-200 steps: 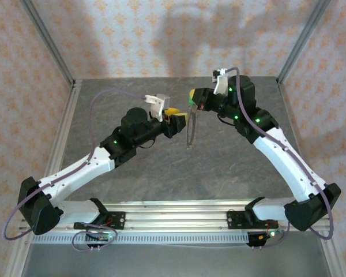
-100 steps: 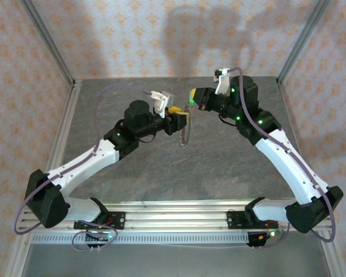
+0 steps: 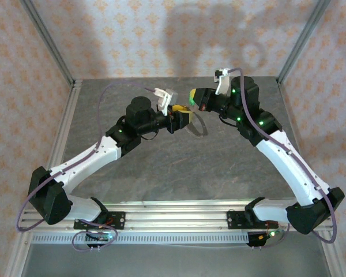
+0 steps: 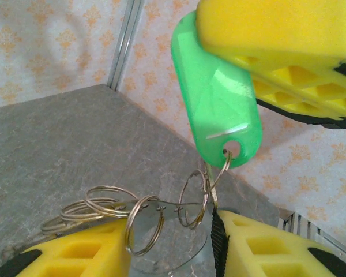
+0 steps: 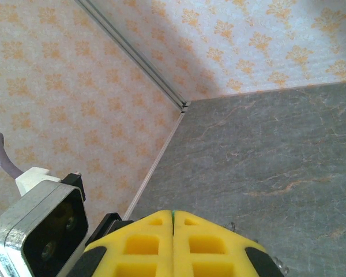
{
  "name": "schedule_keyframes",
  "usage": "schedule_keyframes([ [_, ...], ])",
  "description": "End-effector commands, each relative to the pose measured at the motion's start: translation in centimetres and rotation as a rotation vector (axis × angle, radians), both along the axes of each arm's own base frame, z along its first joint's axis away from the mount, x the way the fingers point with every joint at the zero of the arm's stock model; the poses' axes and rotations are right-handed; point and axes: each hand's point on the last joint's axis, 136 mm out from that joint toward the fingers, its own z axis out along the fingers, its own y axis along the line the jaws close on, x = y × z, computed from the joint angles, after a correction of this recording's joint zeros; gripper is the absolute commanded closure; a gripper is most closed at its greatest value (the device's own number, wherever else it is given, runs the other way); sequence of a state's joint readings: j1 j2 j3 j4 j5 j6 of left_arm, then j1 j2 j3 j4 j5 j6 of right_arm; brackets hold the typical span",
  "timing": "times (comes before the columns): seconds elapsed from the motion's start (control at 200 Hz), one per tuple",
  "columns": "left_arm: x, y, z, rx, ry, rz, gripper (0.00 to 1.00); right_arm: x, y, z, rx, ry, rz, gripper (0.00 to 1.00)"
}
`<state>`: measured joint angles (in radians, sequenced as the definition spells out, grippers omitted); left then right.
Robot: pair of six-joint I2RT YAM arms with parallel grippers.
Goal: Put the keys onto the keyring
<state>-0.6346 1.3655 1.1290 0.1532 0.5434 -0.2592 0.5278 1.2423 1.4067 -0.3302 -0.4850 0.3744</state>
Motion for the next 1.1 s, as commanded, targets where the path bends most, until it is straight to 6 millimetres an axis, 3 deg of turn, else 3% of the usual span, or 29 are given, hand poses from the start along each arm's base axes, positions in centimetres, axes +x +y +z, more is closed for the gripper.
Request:
schedule_keyframes([
  [0.0,0.0,-0.5,1.8,-0.022,-0.052,-0.022,0.66,-1.0,-0.4,3.7,0.056,-0.08,0.001,1.0],
  [0.37,0.0,-0.1,2.7,-0.055,-0.081,-0.006,0.82,-1.2,-0.4,4.0,0.064,-0.083,0.002,1.0],
  [0.565,0.0,0.2,3.1,-0.067,-0.096,0.001,1.0,-1.2,-0.4,4.1,0.068,-0.084,0.005,1.0],
  [0.741,0.1,0.2,3.1,-0.071,-0.095,0.002,0.99,-1.3,-0.4,4.3,0.071,-0.087,0.005,1.0],
  [0.906,0.4,0.3,3.0,-0.079,-0.09,0.015,0.9,-1.3,-0.3,4.4,0.075,-0.086,0.008,1.0],
  [1.096,1.2,0.1,3.5,-0.111,-0.099,0.036,0.87,-1.5,-0.2,4.5,0.084,-0.085,0.015,1.0],
])
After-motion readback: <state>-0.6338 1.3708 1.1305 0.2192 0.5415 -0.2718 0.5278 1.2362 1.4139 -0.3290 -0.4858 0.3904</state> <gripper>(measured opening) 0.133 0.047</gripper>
